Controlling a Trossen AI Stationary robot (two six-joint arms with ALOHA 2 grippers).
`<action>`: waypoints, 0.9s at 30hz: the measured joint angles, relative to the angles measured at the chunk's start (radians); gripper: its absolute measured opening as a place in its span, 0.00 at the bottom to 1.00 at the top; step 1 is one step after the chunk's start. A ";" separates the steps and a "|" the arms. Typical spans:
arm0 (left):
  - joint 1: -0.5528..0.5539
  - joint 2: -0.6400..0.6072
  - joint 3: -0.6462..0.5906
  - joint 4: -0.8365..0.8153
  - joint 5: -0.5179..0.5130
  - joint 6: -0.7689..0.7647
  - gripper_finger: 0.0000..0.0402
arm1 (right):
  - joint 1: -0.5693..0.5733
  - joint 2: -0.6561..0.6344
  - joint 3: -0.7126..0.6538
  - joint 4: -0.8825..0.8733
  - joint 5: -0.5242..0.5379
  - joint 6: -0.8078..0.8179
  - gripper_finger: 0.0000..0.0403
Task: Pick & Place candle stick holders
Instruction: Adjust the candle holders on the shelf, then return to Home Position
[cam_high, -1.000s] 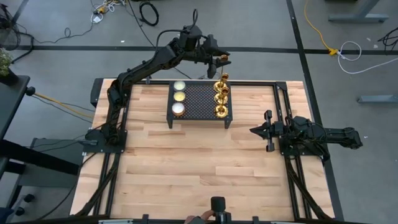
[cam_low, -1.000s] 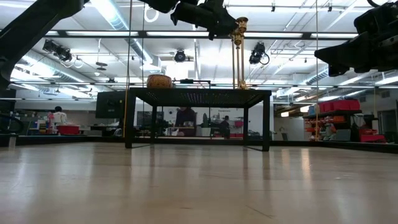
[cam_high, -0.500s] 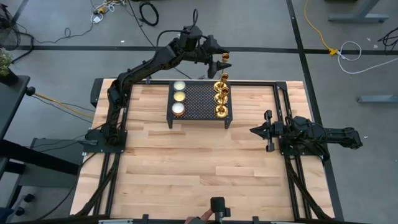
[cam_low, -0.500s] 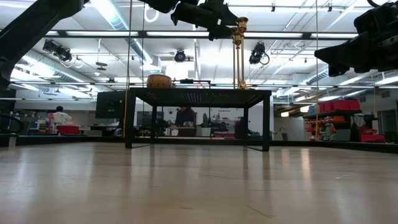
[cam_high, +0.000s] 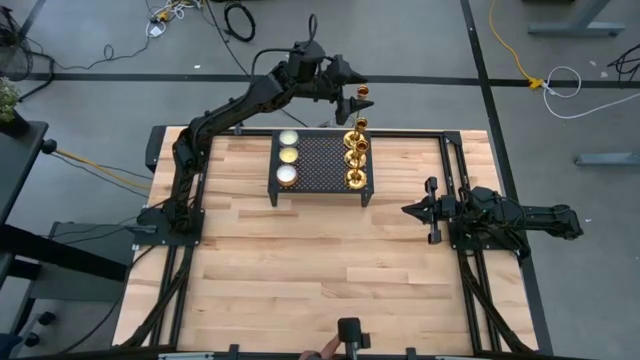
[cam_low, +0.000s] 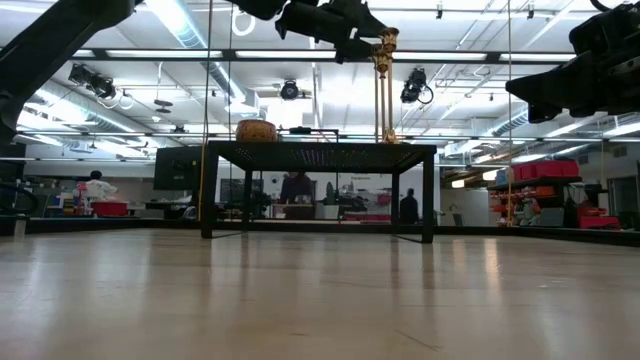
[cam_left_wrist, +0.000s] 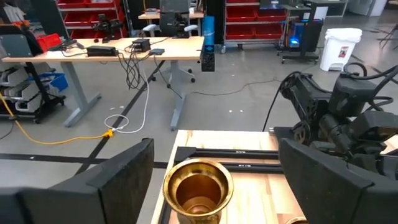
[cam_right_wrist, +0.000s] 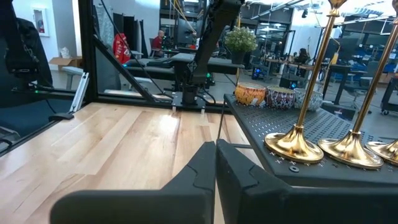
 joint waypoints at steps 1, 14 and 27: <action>-0.002 0.000 0.000 0.000 0.000 -0.002 0.87 | 0.000 0.000 0.000 0.000 0.000 0.000 0.03; -0.002 -0.029 -0.001 -0.023 -0.018 0.001 0.87 | 0.000 0.000 0.000 0.000 0.000 0.000 0.03; 0.028 -0.167 -0.001 -0.216 -0.082 0.020 0.78 | 0.000 0.000 0.000 0.000 0.000 0.000 0.03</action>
